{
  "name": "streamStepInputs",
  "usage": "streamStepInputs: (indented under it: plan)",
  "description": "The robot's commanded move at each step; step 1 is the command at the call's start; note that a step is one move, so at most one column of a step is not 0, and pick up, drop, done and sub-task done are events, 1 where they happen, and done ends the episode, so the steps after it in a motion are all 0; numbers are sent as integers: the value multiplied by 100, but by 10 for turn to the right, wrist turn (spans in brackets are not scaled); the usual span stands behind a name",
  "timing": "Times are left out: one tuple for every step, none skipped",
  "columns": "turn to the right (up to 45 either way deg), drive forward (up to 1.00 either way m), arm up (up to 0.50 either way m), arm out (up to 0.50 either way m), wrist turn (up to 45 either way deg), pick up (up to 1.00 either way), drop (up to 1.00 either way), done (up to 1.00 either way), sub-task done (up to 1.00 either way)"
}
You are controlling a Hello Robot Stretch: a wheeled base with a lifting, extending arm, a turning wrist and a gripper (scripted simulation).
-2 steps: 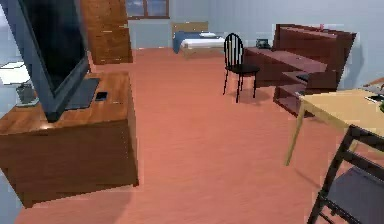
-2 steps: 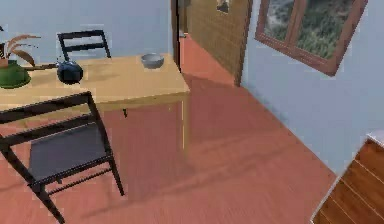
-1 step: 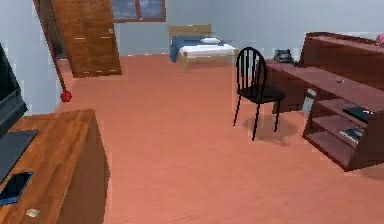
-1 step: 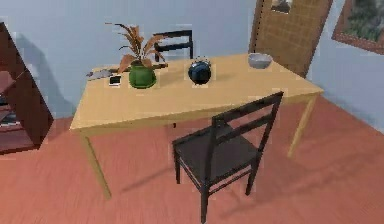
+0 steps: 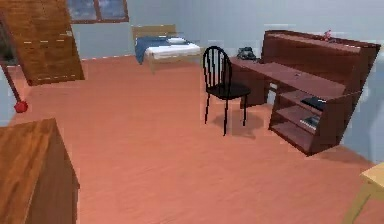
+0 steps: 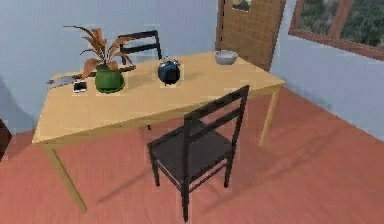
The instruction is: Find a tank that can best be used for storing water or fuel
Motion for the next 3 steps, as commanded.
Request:
streamStepInputs:
  plan:
    - [0, 5, 0, 0, 0, 0, 0, 0, 0]
    - [-180, 0, 0, 0, 0, 0, 0, 0, 0]
    - [0, 100, 0, 0, 0, 0, 0, 0, 0]
